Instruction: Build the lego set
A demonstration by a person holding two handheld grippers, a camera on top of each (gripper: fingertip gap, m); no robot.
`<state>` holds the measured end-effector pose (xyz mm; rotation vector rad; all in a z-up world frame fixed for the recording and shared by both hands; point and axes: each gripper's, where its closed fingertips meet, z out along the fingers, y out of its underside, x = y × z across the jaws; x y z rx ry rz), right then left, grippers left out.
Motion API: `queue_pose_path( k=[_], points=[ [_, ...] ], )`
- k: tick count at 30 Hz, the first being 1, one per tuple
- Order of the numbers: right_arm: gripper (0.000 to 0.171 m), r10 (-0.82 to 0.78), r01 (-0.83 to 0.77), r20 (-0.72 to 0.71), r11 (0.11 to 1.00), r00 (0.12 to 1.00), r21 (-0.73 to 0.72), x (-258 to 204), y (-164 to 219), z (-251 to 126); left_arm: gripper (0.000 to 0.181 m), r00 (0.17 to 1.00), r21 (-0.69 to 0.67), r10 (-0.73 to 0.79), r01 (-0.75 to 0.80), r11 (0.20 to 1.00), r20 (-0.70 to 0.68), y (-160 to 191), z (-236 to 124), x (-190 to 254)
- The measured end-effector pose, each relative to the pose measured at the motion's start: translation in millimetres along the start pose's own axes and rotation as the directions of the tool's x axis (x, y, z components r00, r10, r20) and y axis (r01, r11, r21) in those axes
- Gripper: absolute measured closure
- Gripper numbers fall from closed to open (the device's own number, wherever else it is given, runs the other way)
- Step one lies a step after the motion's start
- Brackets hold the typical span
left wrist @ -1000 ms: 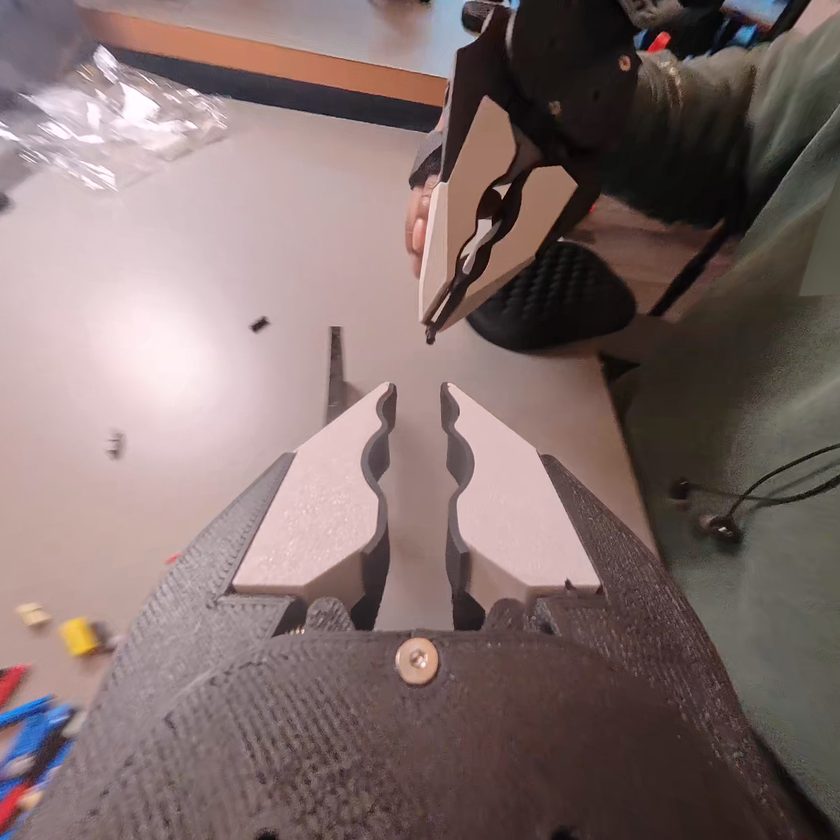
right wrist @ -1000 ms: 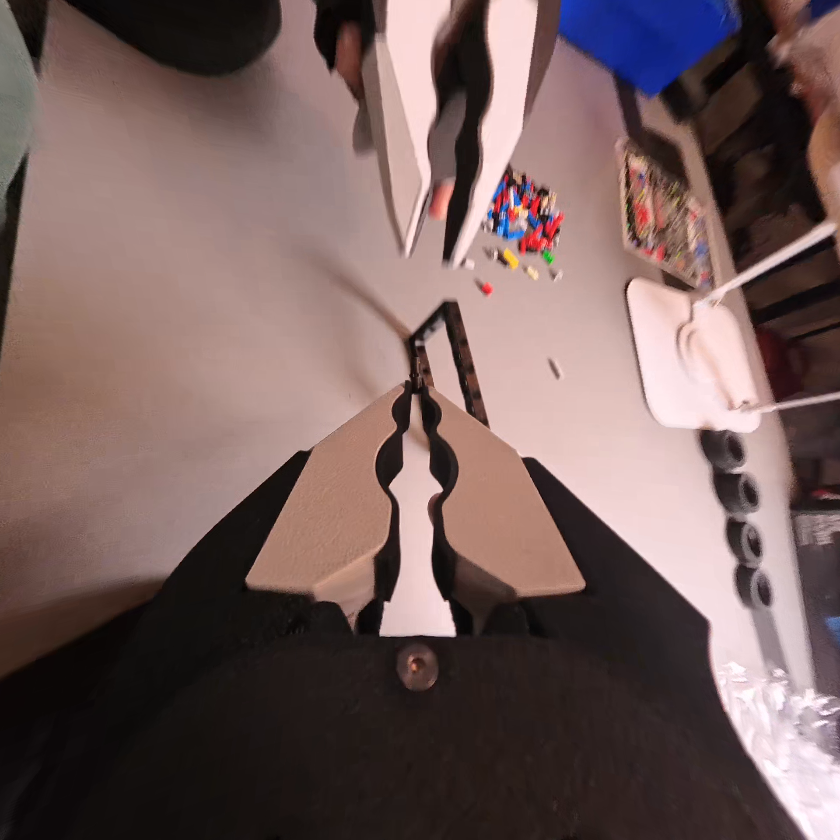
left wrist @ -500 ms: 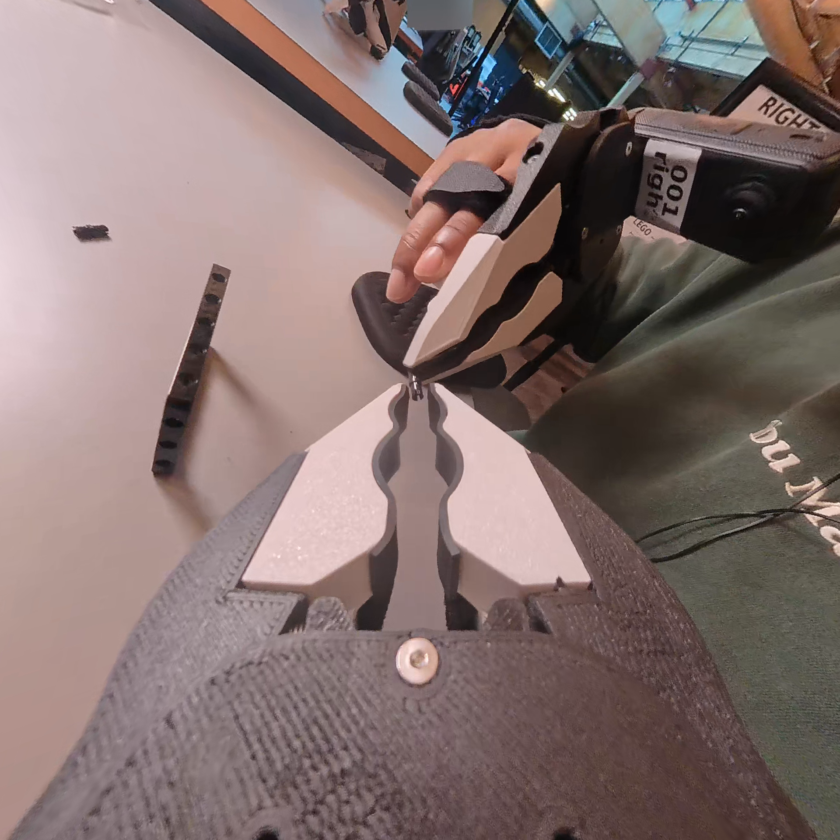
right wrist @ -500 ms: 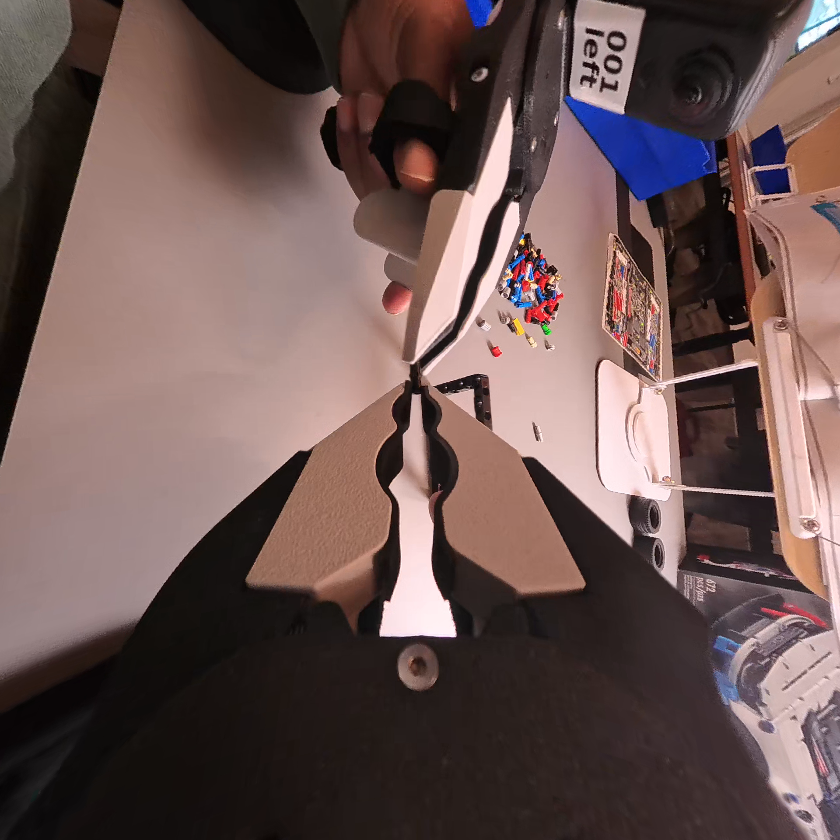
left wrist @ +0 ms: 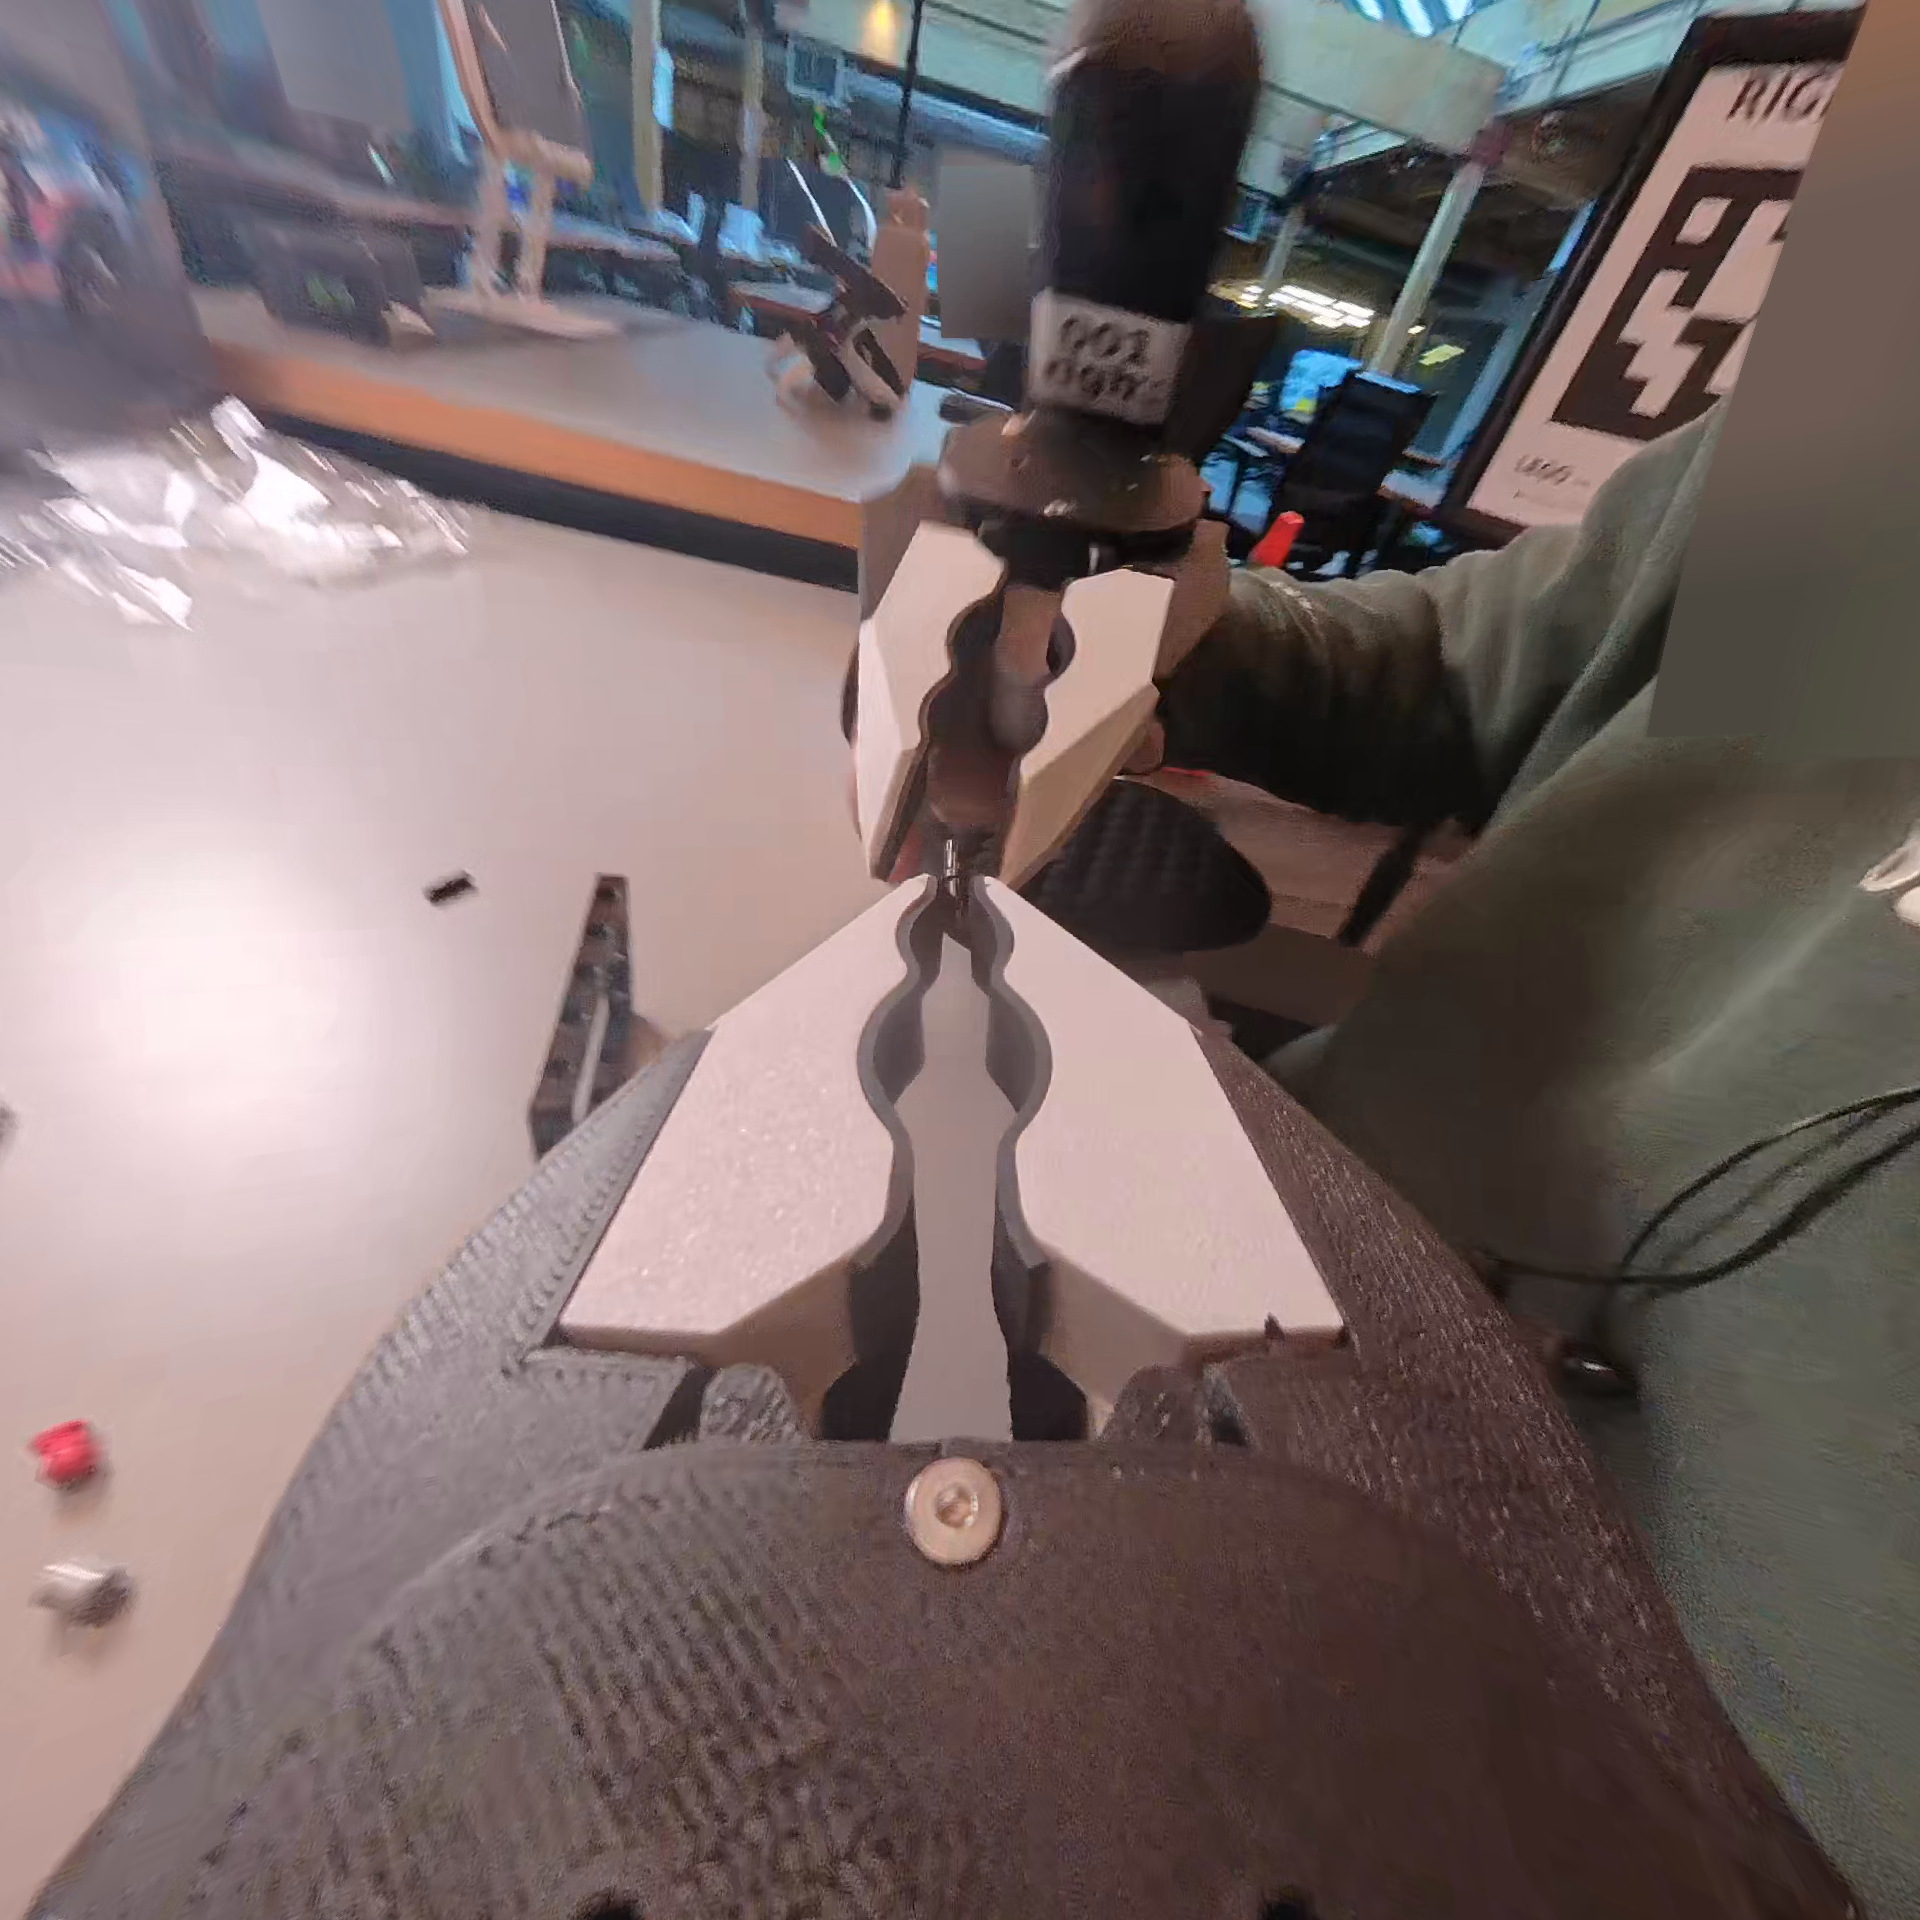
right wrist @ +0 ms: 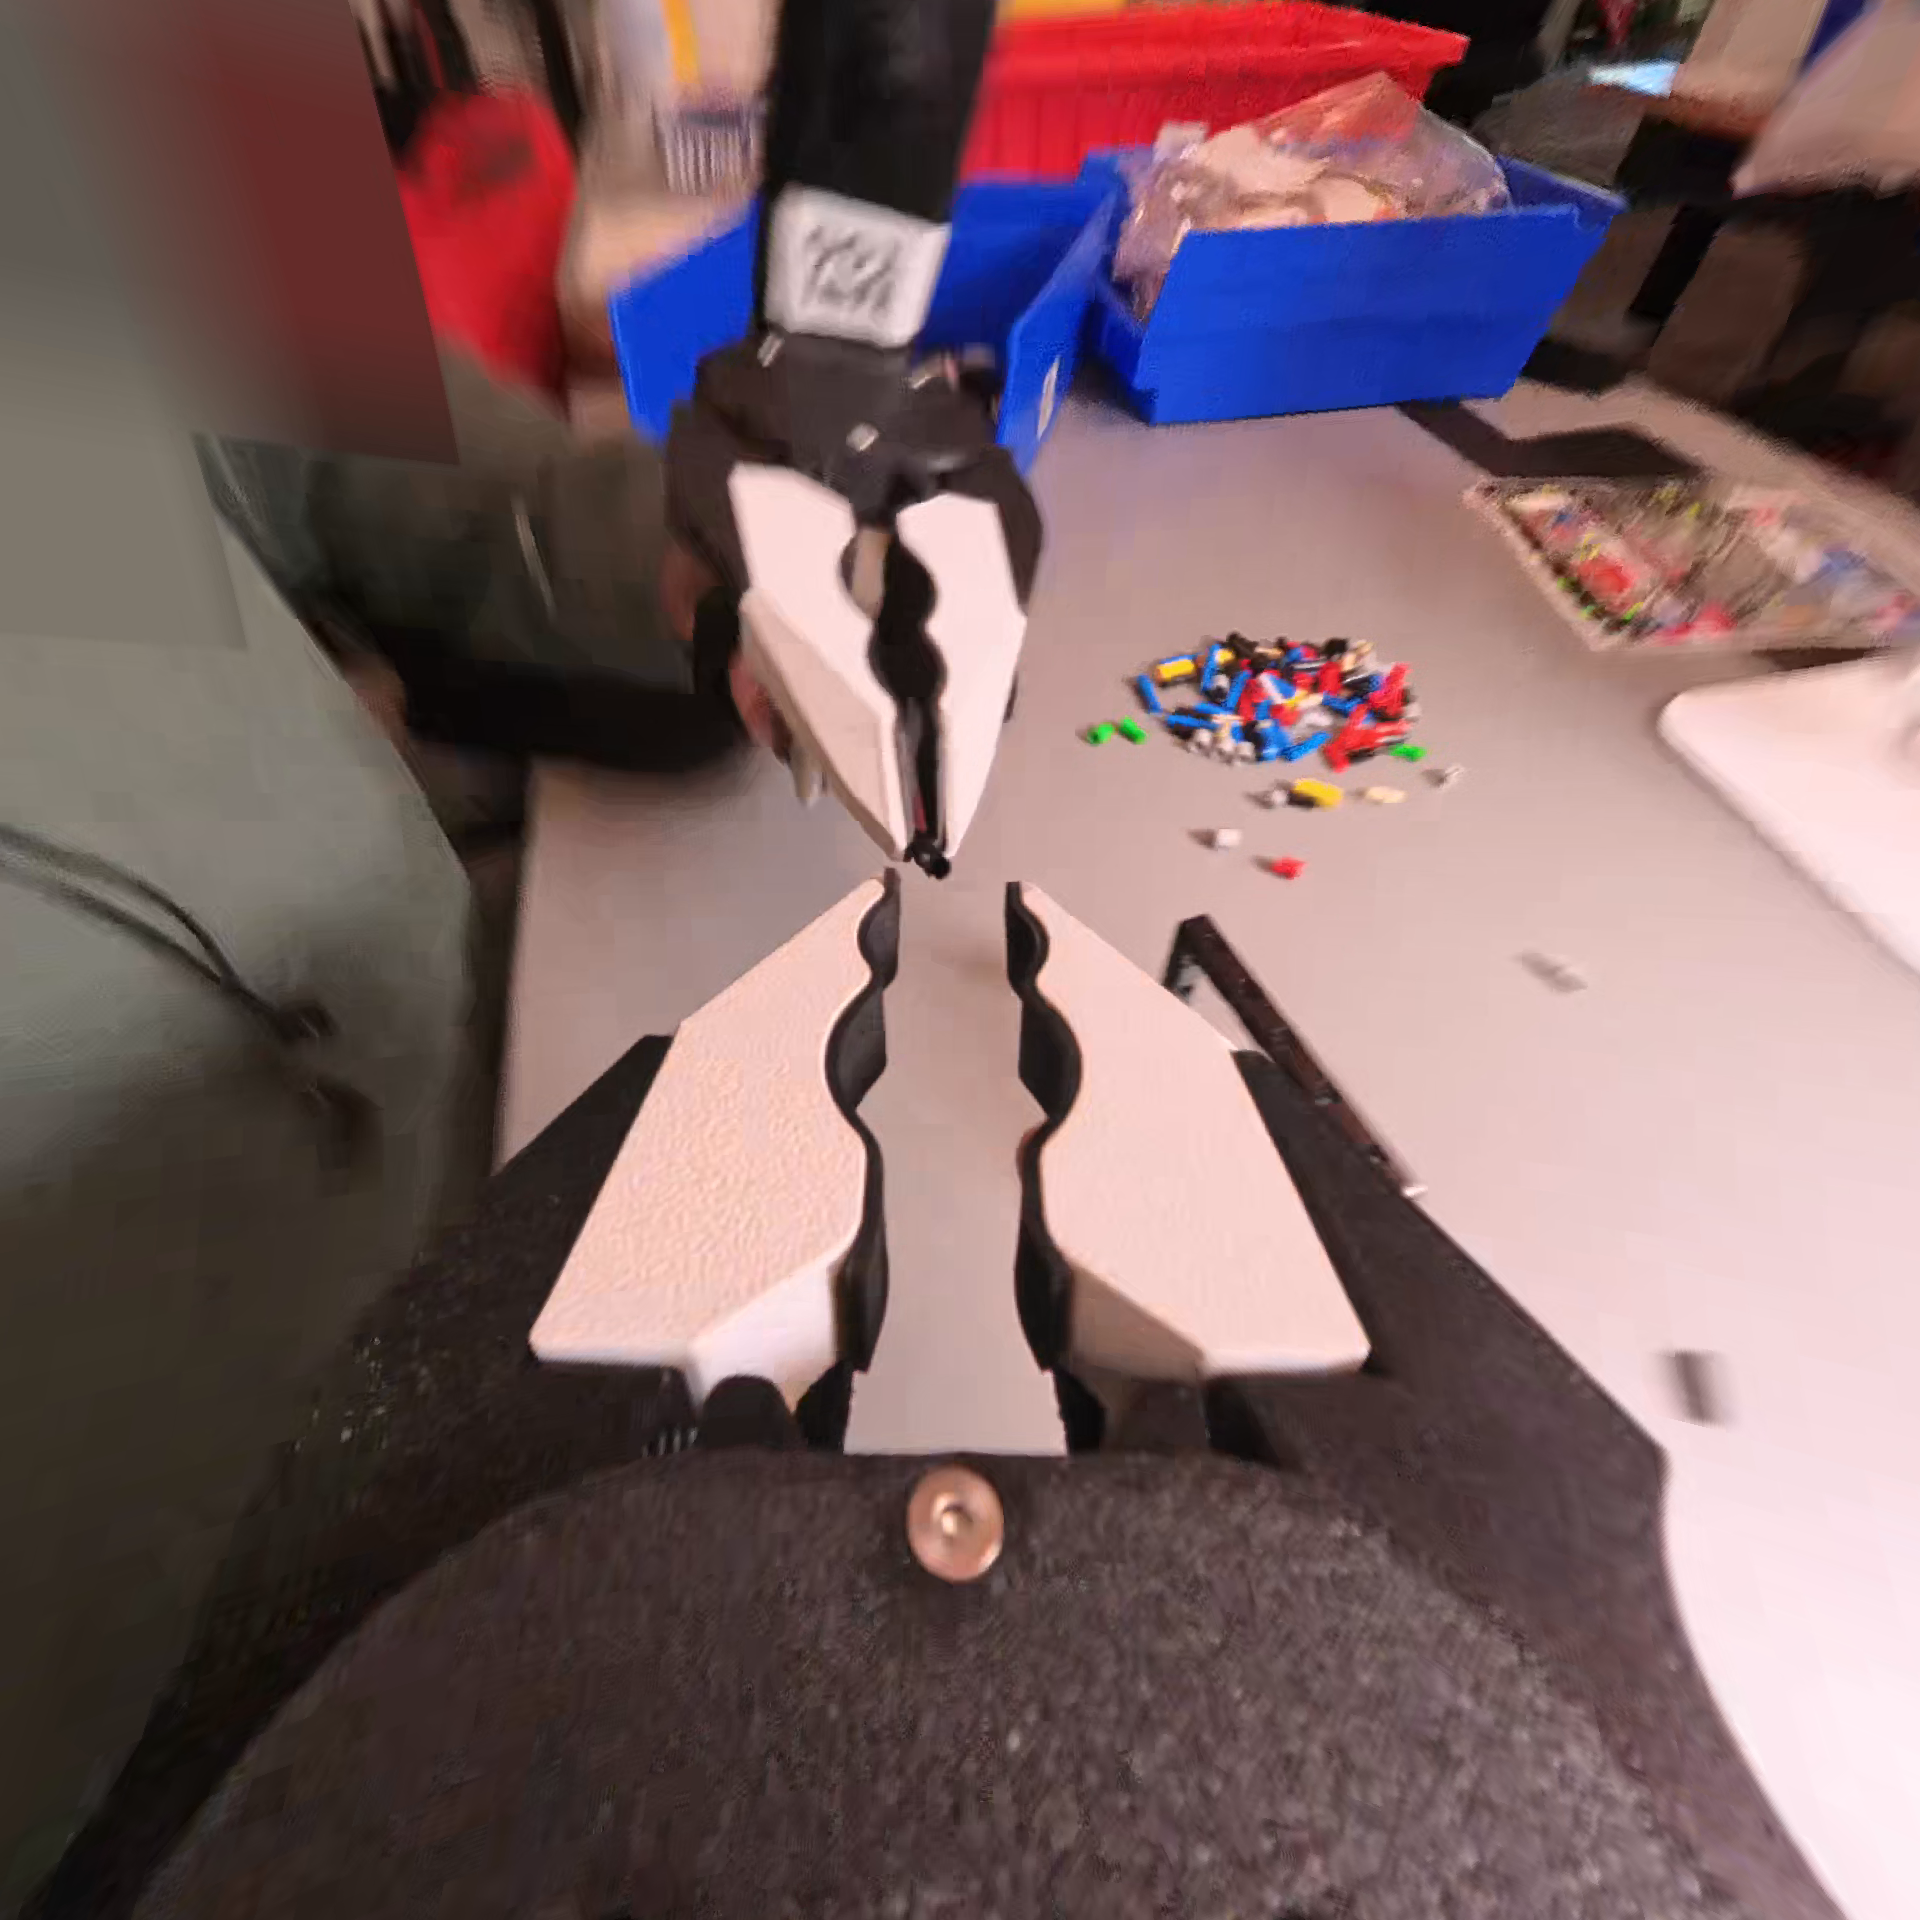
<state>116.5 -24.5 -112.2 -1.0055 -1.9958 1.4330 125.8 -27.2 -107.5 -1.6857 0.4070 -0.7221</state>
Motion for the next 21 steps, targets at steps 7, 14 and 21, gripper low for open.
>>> queue_pose_path(
  k=[7,14,21],
  points=[
    [0.16,0.407,-0.429,0.139,0.875,0.903,0.223,-3.5,-9.2,1.1,0.179,0.982,0.042,0.173,-0.176,0.983,0.076,-7.3,-2.9,-0.9],
    [0.169,0.437,-0.457,0.131,0.849,0.89,0.267,1.7,-13.0,1.2,0.179,0.984,0.044,0.16,-0.163,0.986,0.072,-4.6,-1.5,-2.9],
    [0.167,0.448,-0.47,0.141,0.837,0.883,0.28,2.7,-13.4,0.7,0.179,0.984,0.057,0.155,-0.16,0.985,0.082,-6.9,-3.0,-4.7]
  ],
)
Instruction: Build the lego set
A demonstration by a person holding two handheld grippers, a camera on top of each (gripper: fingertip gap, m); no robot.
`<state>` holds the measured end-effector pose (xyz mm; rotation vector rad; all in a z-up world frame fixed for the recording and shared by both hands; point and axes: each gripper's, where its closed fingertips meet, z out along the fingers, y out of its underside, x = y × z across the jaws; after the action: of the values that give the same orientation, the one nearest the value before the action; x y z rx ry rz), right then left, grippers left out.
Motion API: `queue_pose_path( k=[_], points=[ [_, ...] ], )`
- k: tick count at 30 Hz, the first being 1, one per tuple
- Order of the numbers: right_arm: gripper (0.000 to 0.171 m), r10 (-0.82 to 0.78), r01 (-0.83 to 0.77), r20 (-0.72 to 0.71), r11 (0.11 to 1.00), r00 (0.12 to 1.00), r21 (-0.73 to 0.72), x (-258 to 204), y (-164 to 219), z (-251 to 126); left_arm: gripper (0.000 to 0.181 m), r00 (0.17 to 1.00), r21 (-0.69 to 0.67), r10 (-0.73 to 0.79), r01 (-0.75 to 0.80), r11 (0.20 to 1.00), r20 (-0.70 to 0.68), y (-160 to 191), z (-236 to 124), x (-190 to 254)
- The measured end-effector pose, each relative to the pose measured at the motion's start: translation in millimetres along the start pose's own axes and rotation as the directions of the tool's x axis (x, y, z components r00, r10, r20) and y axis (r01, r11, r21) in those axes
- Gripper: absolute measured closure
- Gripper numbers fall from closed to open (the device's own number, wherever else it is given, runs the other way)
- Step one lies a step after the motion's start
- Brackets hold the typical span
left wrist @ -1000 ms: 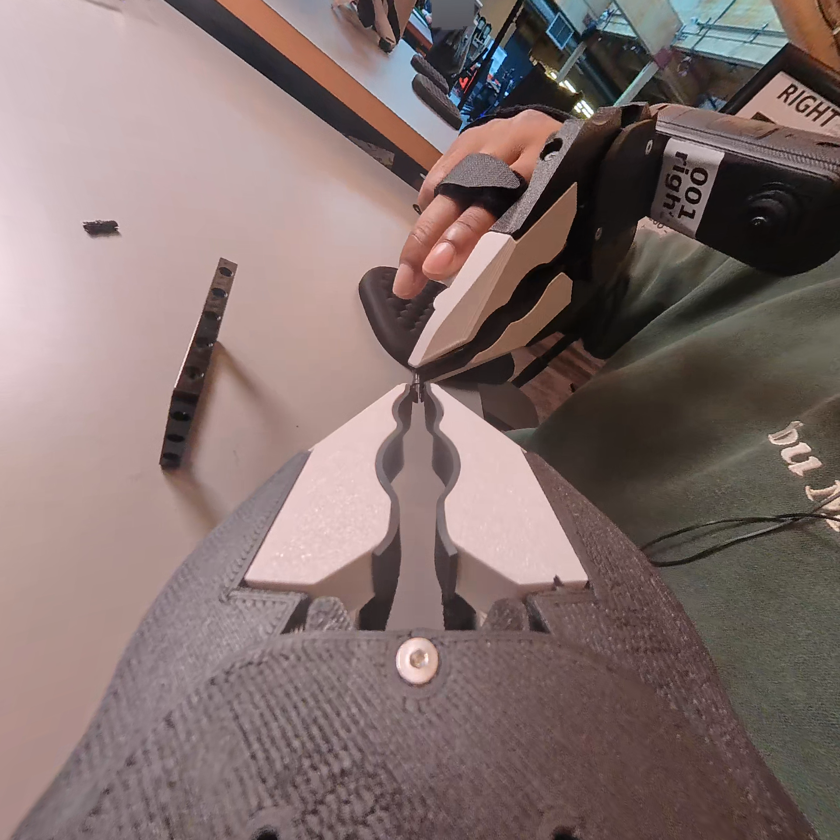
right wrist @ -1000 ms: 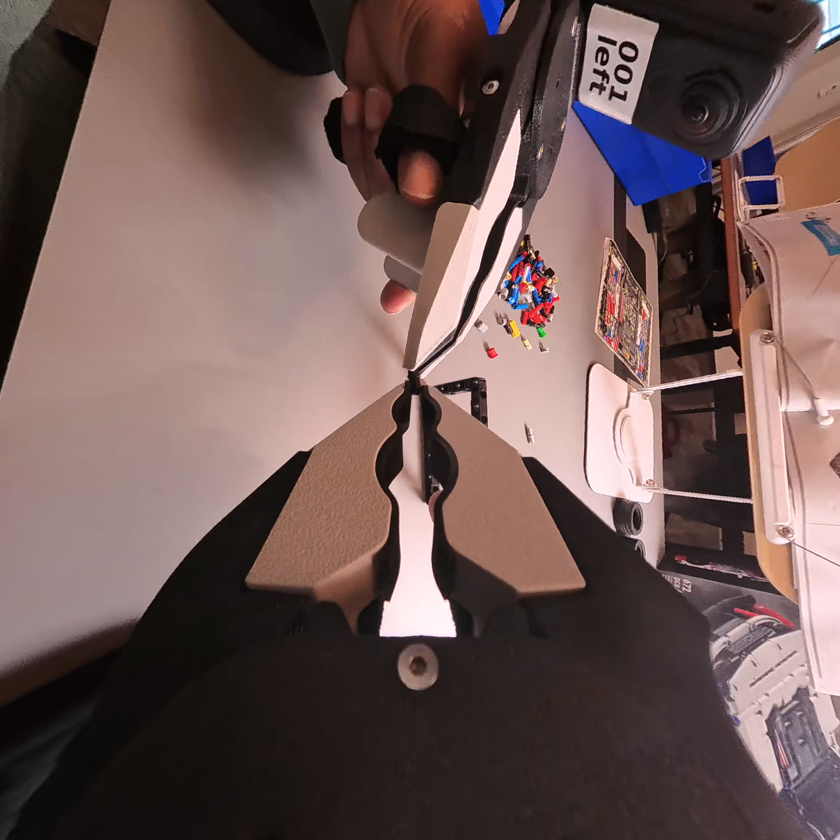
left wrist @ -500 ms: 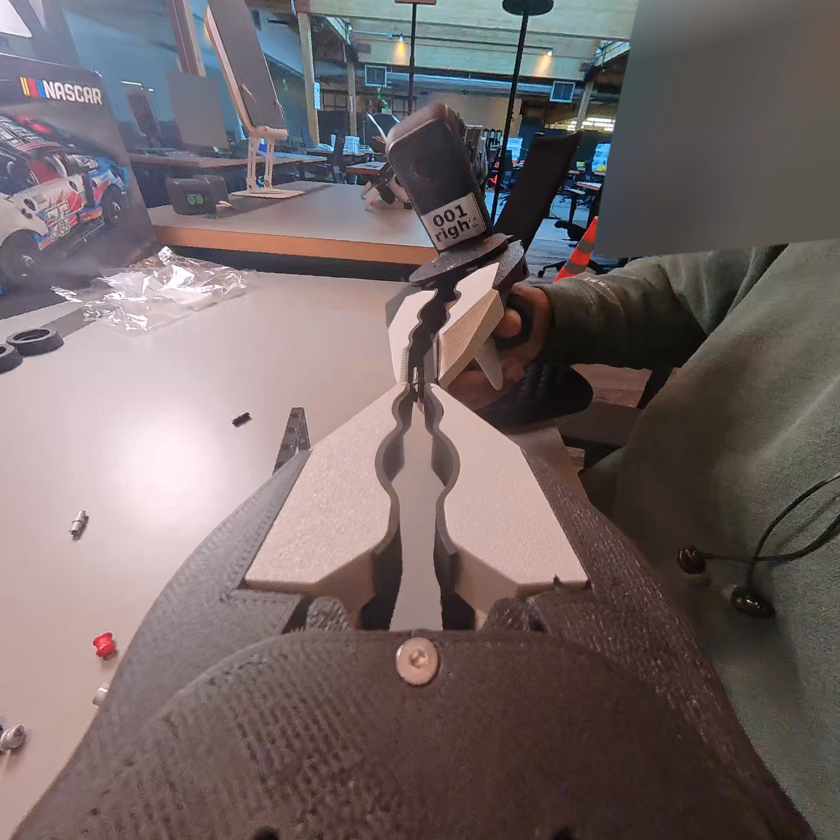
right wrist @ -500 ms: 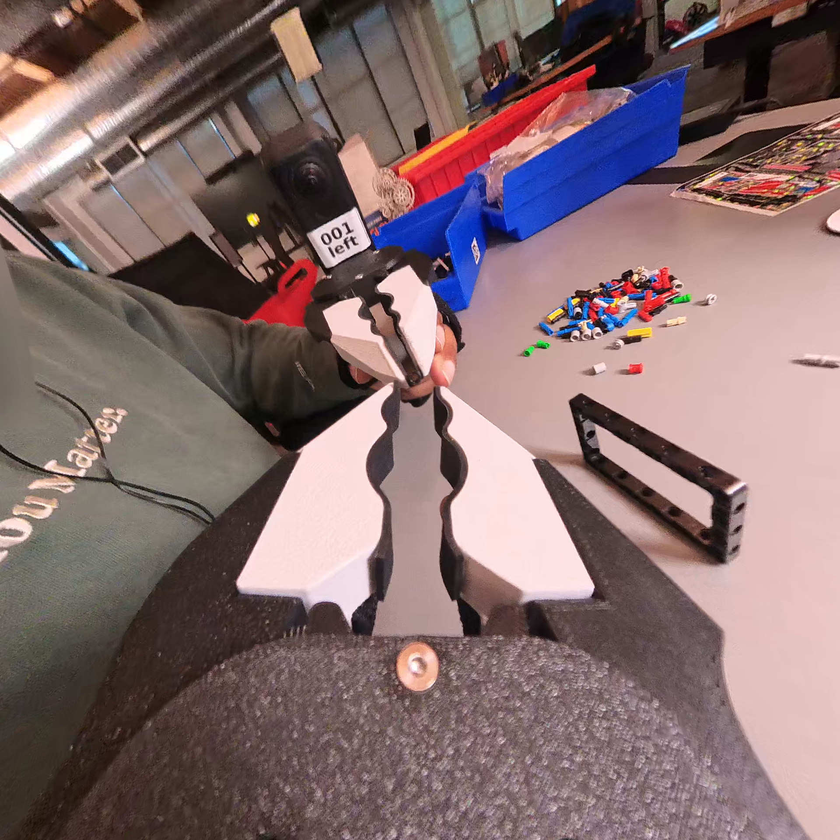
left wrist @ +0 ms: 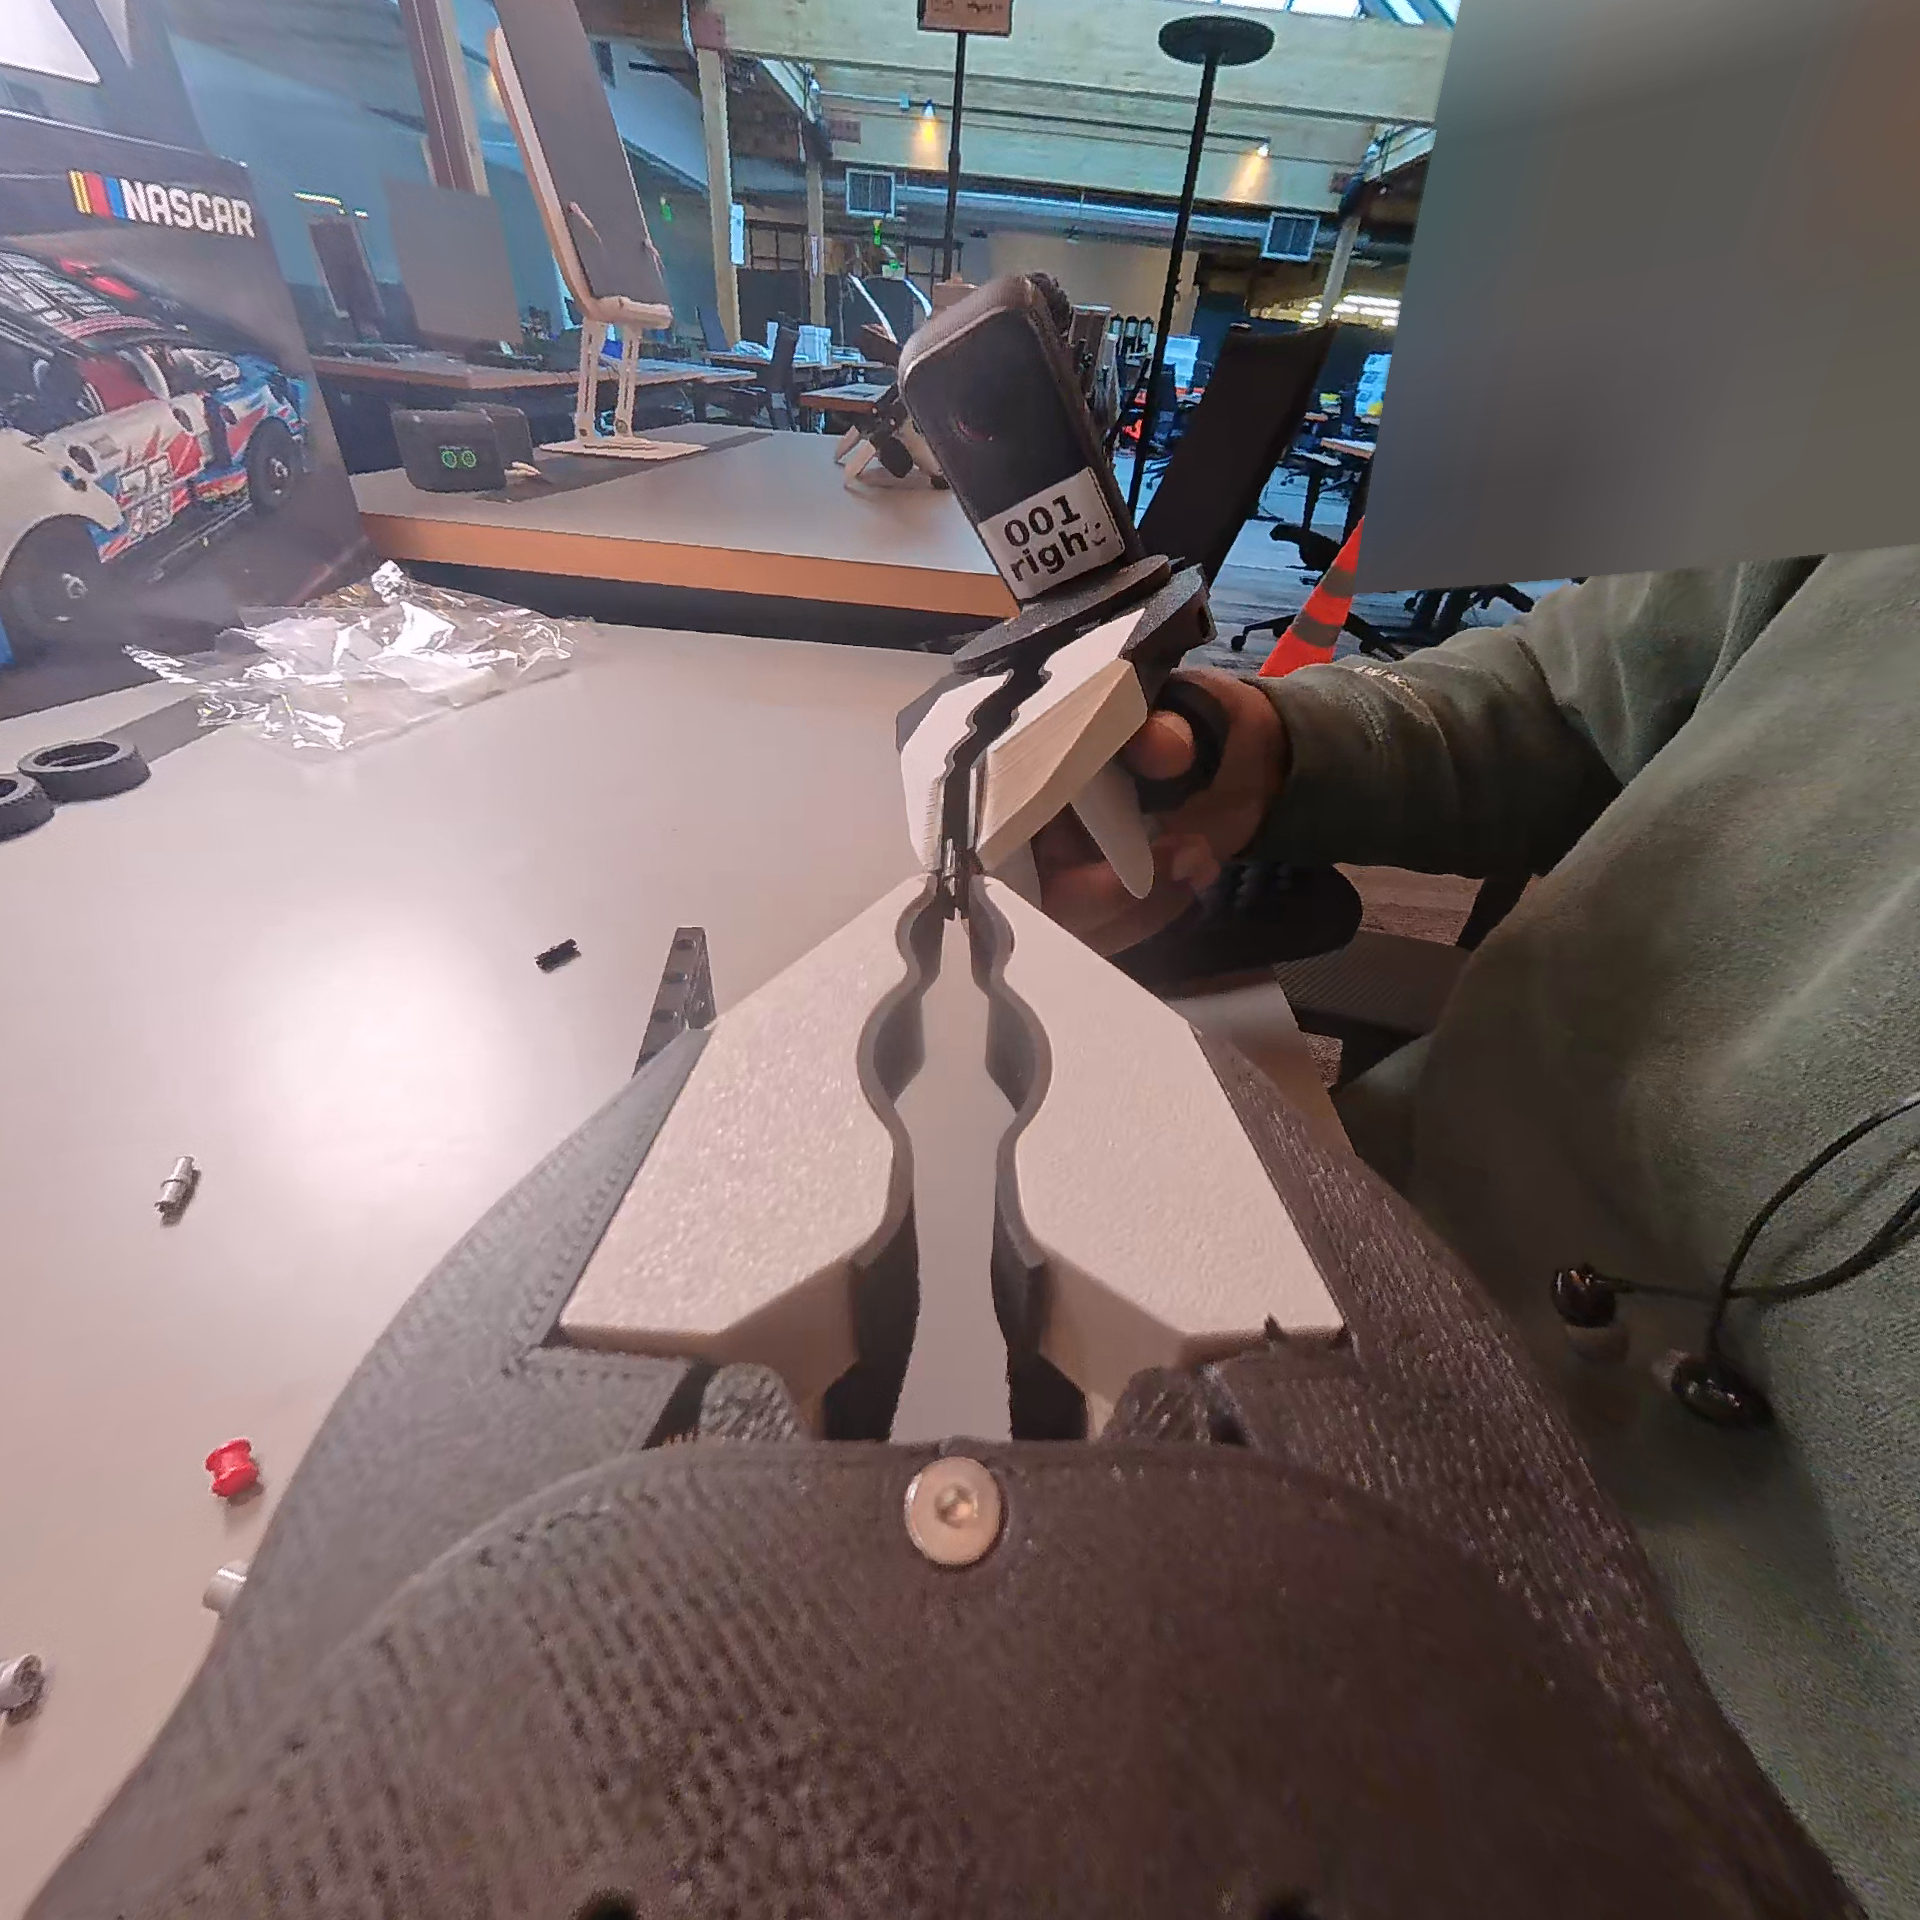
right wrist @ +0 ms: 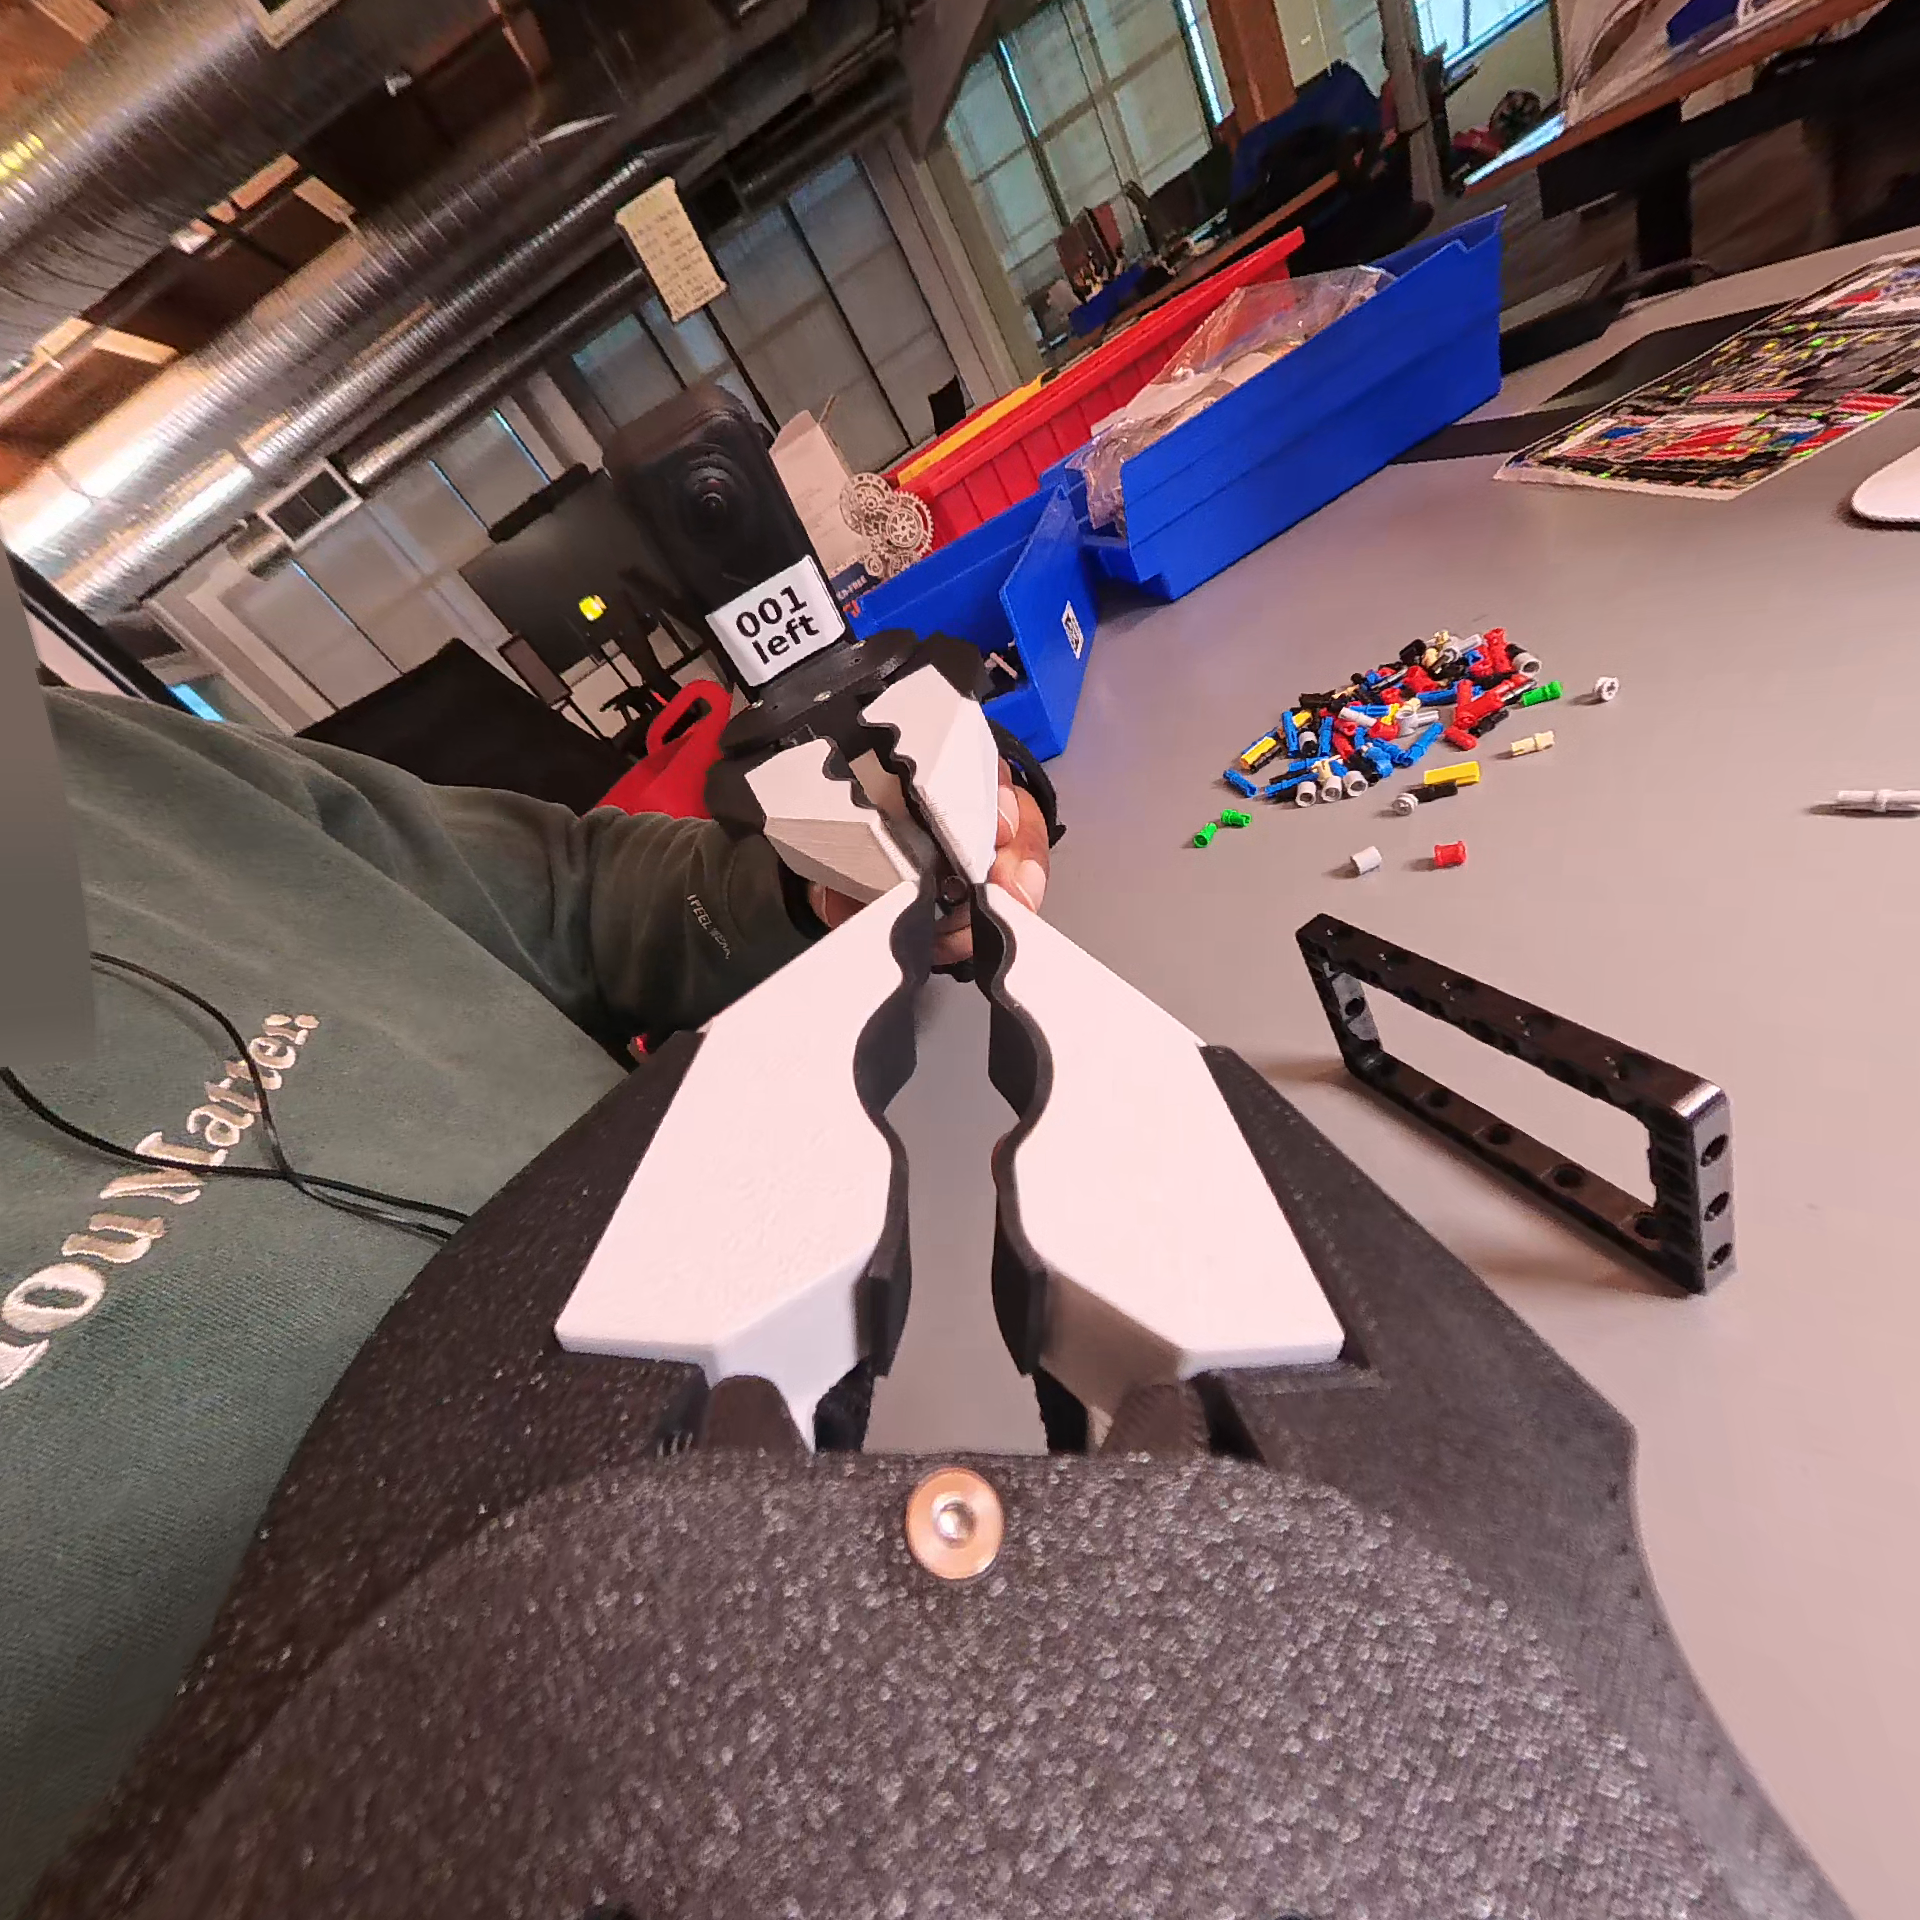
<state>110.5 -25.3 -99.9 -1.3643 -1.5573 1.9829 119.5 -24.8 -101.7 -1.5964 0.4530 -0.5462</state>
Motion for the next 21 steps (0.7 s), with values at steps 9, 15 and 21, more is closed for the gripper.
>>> queue_pose_path(
  k=[9,15,21],
  points=[
    [0.167,-0.004,0.004,0.002,1.0,1.0,0.015,-0.7,-1.1,1.5,0.179,1.0,0.005,-0.013,0.013,1.0,-0.001,-0.6,-0.8,-1.0],
    [0.169,-0.005,0.005,-0.004,1.0,1.0,0.025,0.5,-1.8,2.0,0.179,1.0,0.005,-0.017,0.017,1.0,-0.001,-0.3,-0.7,-1.4],
    [0.17,-0.017,0.018,-0.017,1.0,1.0,0.023,2.0,-0.5,2.7,0.179,1.0,-0.009,-0.023,0.023,1.0,-0.004,1.7,-0.7,-2.2]
  ],
)
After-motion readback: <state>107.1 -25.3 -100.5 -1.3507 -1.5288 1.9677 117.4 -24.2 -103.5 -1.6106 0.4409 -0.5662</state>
